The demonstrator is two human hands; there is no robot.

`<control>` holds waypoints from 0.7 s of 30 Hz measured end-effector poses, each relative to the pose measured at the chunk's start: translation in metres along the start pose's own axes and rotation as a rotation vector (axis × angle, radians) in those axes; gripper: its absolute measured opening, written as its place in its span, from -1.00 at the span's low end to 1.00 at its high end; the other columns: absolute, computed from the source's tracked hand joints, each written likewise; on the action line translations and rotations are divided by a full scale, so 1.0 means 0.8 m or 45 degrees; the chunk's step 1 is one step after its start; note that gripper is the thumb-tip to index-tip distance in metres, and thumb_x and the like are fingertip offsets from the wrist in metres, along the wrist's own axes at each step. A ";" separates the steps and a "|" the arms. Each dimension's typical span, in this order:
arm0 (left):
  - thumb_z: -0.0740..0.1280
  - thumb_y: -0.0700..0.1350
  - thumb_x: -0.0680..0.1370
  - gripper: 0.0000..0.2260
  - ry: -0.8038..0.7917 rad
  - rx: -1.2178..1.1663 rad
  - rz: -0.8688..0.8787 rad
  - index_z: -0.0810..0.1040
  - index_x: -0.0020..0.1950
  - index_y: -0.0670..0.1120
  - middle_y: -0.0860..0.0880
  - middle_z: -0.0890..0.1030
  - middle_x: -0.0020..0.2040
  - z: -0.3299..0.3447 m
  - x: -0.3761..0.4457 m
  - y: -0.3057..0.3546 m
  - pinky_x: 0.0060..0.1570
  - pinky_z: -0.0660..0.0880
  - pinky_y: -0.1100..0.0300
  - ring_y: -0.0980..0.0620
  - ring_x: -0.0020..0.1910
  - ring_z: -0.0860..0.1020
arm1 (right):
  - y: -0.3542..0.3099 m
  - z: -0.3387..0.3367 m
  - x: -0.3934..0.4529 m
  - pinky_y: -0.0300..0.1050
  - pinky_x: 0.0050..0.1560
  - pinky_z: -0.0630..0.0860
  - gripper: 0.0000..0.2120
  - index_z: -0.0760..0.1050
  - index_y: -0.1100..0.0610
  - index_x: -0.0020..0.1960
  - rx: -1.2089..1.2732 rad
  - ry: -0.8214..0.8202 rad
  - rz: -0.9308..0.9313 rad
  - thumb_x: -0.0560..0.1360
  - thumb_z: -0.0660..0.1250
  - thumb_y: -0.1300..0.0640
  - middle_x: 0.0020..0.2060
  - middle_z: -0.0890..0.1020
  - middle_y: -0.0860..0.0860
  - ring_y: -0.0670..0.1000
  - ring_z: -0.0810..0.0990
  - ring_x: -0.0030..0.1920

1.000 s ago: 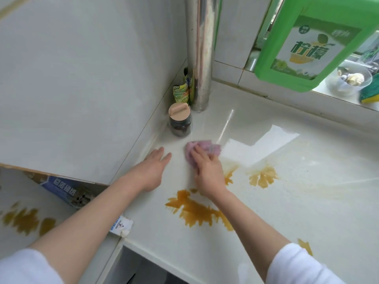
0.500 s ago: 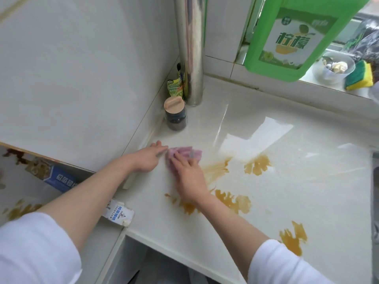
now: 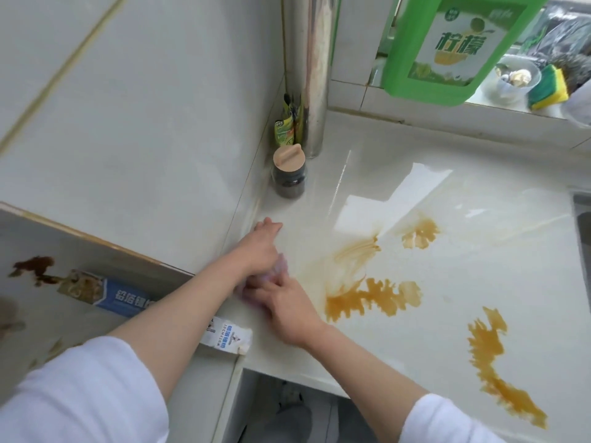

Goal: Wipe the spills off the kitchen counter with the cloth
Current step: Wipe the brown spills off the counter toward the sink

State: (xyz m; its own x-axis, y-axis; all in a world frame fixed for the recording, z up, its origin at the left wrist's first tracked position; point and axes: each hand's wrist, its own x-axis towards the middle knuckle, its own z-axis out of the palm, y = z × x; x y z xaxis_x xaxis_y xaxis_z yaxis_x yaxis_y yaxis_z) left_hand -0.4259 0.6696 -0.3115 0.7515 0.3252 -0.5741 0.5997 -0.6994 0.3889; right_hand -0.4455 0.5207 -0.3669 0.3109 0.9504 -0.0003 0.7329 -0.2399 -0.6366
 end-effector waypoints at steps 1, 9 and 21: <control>0.02 -0.37 0.57 -0.44 -0.017 0.029 0.010 0.11 0.58 -0.15 -0.17 -0.01 0.60 0.000 -0.001 0.000 0.49 0.00 0.13 -0.09 0.58 -0.02 | -0.013 0.001 -0.019 0.09 0.16 0.42 -0.63 0.58 -0.04 0.25 0.039 -0.117 -0.107 0.52 0.21 0.19 0.28 0.58 -0.10 0.18 0.51 0.06; 0.03 -0.37 0.54 -0.37 -0.069 0.223 0.053 -0.03 0.61 -0.13 -0.20 -0.16 0.60 0.009 0.004 -0.006 0.52 -0.01 0.06 -0.17 0.58 -0.15 | 0.075 -0.088 -0.031 -0.10 0.27 0.41 -0.52 0.59 -0.08 0.26 0.036 0.176 0.574 0.44 0.28 0.30 0.32 0.55 -0.16 0.08 0.47 0.26; 0.08 -0.10 0.63 -0.37 -0.211 0.509 -0.099 -0.19 0.58 -0.24 -0.37 -0.24 0.54 0.012 0.011 0.024 0.51 0.05 -0.16 -0.39 0.53 -0.17 | 0.077 -0.107 -0.151 -0.14 0.12 0.50 -0.71 0.71 -0.14 -0.15 0.183 0.173 0.784 0.42 0.34 0.23 -0.16 0.63 -0.39 -0.15 0.55 0.08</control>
State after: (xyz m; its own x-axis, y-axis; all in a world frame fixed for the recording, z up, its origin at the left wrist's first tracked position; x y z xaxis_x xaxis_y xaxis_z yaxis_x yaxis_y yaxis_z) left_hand -0.4103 0.6533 -0.3159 0.6346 0.3030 -0.7110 0.4749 -0.8787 0.0494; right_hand -0.3860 0.3744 -0.3401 0.7292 0.6117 -0.3068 0.3108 -0.6954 -0.6479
